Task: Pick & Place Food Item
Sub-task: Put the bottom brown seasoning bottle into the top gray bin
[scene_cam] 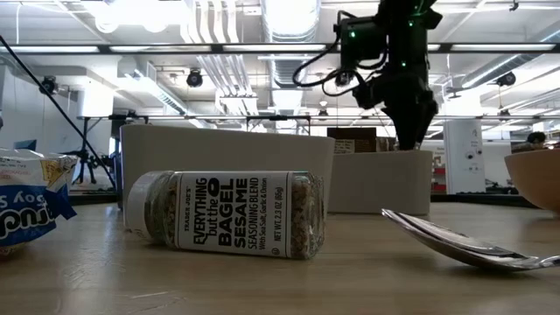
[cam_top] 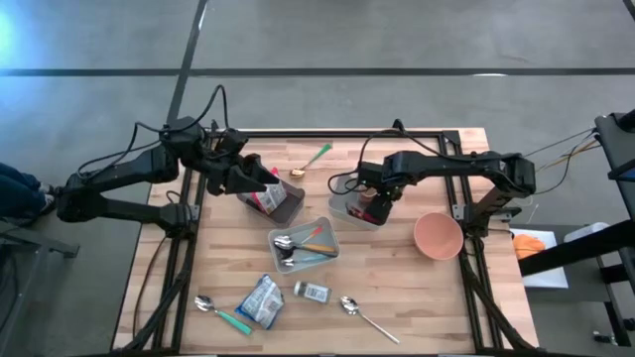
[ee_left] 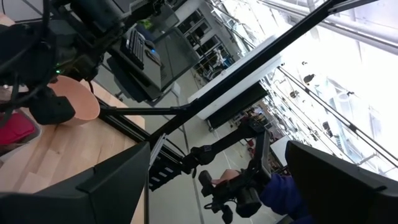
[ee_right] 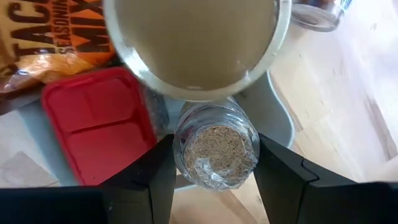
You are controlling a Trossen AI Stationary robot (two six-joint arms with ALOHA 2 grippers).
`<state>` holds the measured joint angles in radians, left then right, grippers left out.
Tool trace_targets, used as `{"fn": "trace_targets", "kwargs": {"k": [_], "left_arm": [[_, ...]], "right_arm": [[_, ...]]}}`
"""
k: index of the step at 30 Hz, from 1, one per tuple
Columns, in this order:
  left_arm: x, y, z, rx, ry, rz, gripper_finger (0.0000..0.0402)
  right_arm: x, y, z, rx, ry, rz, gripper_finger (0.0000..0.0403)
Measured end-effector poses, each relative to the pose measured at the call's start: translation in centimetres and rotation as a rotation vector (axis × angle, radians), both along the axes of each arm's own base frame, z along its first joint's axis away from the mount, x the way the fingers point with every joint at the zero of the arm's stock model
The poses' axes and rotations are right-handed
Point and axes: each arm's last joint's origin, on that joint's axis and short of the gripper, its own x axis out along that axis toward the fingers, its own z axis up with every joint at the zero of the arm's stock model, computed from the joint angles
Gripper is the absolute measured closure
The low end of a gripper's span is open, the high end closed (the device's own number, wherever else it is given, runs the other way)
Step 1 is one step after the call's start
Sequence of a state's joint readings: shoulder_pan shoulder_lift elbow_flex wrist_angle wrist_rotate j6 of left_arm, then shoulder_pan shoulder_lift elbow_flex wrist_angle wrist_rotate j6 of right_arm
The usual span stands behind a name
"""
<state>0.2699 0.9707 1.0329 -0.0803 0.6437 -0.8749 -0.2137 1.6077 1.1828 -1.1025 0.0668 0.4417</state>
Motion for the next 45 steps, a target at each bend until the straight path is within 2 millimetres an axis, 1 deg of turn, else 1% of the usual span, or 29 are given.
{"fn": "trace_targets", "kwargs": {"k": [8, 19, 23, 27, 30, 45], "left_arm": [[0.0, 0.0, 0.0, 0.000, 0.000, 0.000, 0.0026], [0.0, 0.0, 0.0, 0.001, -0.001, 0.005, 0.0026], [0.0, 0.0, 0.0, 0.001, -0.001, 0.008, 0.0026], [0.0, 0.0, 0.0, 0.003, -0.001, 0.008, 0.0026], [0.0, 0.0, 0.0, 0.003, -0.001, 0.008, 0.0026], [0.0, 0.0, 0.0, -0.014, 0.006, 0.009, 0.0026]], "right_arm": [[-0.1, -0.3, -1.4, 0.030, -0.045, 0.020, 0.0231], [-0.4, -0.2, -2.5, 0.045, -0.038, 0.034, 0.0231], [-0.4, -0.2, -2.6, 0.054, -0.051, 0.039, 0.0230], [-0.3, -0.3, -2.6, 0.053, -0.053, 0.041, 0.0205], [-0.4, -0.3, -2.6, 0.053, -0.053, 0.044, 0.0196], [-0.4, -0.3, -2.6, 0.087, -0.060, 0.051, 0.0189]]}}
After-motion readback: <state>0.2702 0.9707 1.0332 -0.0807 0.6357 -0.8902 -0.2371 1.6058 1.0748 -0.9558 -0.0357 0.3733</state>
